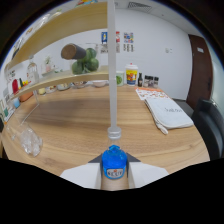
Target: Make me a cup of Mount Fuji.
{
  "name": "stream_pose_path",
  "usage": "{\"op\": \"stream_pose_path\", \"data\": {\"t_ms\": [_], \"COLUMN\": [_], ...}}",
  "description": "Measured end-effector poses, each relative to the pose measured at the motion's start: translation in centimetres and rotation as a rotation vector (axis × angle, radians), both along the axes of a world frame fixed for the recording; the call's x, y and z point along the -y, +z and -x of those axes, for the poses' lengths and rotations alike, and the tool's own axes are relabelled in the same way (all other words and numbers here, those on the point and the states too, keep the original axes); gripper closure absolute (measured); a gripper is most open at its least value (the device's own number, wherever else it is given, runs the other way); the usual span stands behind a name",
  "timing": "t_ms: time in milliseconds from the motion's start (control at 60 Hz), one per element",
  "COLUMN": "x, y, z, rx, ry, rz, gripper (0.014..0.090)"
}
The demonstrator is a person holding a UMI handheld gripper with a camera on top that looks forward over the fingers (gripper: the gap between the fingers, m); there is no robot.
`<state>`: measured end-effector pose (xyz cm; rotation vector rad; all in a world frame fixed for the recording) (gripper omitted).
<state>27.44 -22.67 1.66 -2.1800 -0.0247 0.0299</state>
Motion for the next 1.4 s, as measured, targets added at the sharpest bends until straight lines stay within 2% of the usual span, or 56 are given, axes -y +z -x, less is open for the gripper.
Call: {"op": "stream_pose_path", "data": {"t_ms": [233,300,367,383,433,450,600,750,883,1033,1183,1283,1400], "x": [0.8,1.4,1.9,2.1,2.5,2.6,4.3,5.8,6.5,6.1,5.1,4.1,2.9], "y": [-0.3,-0.3,0.0,0.2,1.1,1.4,6.8,11.7,12.7,11.6,11.7,15.5,22.6], "z": [-0.3,-0.3,-0.5,-0.4,-0.3,-0.3,0.4,5.4,11.8,19.1,24.0,26.4,28.9], "rx": [-0.006,-0.008,0.001,0.003,0.004,0.007,0.010,-0.046,-0.044,-0.048,-0.041,-0.062,-0.102], "ry": [-0.025,-0.028,-0.038,-0.039,-0.043,-0.049,-0.133,-0.155,-0.132,-0.075,-0.051,-0.059,-0.081], "rz": [0.014,0.017,0.011,0.008,-0.005,-0.008,-0.072,-0.142,-0.148,-0.118,-0.103,-0.137,-0.206], "gripper": [0.0672,0.0635,0.0541,0.0492,0.0281,0.0188,0.0193,0.0190,0.0190,0.0193,0.0180,0.0182,0.0191]}}
